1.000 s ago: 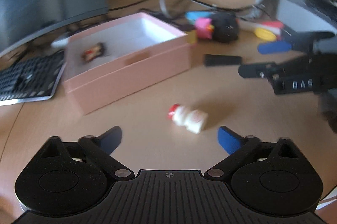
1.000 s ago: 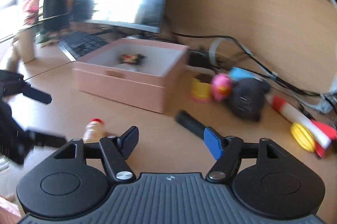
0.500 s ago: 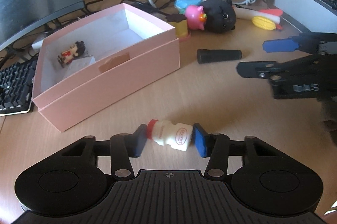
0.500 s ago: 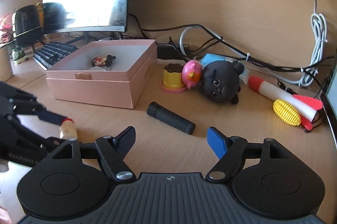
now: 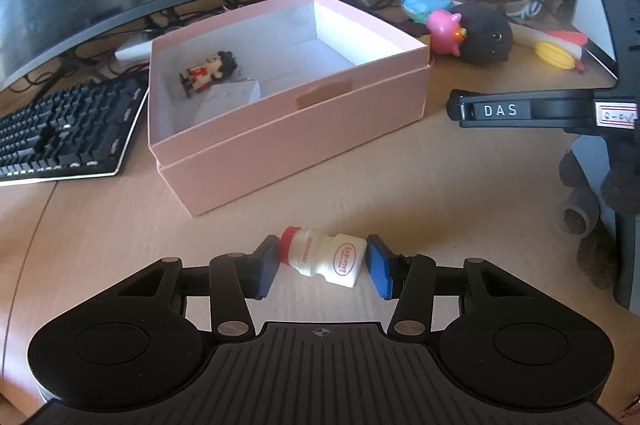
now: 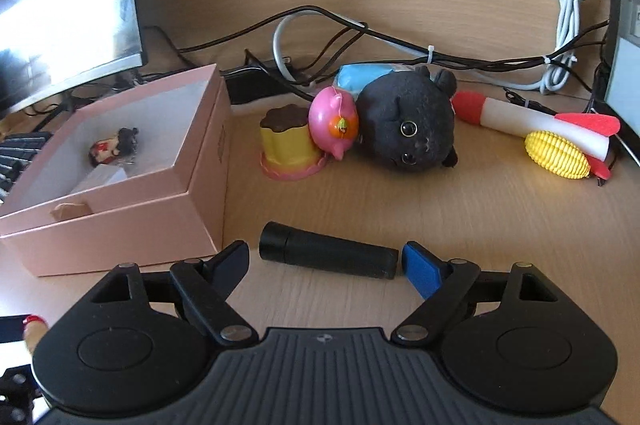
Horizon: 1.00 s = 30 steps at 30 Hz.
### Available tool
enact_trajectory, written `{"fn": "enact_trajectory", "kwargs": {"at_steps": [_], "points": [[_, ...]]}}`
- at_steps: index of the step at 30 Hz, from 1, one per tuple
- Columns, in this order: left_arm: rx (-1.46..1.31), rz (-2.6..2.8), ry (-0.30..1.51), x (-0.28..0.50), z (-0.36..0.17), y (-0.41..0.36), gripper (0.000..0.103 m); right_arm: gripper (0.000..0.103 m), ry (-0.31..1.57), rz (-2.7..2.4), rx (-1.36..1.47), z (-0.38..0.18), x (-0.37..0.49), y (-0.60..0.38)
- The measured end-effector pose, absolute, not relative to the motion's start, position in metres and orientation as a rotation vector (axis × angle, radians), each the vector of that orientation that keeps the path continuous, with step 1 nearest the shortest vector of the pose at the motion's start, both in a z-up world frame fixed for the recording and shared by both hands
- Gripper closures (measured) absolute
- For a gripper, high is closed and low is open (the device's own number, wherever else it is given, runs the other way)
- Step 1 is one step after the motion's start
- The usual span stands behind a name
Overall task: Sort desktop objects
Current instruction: 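Grasp the black foam cylinder with the right gripper while the left holds the bottle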
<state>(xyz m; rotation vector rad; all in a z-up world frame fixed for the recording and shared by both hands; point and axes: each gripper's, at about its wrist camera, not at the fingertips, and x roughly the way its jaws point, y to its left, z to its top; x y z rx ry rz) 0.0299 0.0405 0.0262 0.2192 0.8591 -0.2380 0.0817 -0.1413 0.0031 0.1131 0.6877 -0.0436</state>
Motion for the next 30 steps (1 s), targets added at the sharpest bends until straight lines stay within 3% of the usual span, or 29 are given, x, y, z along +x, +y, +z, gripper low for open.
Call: {"fn": "enact_trajectory", "kwargs": {"at_steps": [3,30], "points": [[0.201,-0.238,0.865,0.032,0.026,0.046,0.051,0.027,0.694,-0.071,0.082,0.003,0.085,-0.139],[0.083,-0.062,0.803,-0.033,0.039,0.021,0.052,0.027,0.640,0.391,-0.209,0.050,-0.020,-0.159]]}}
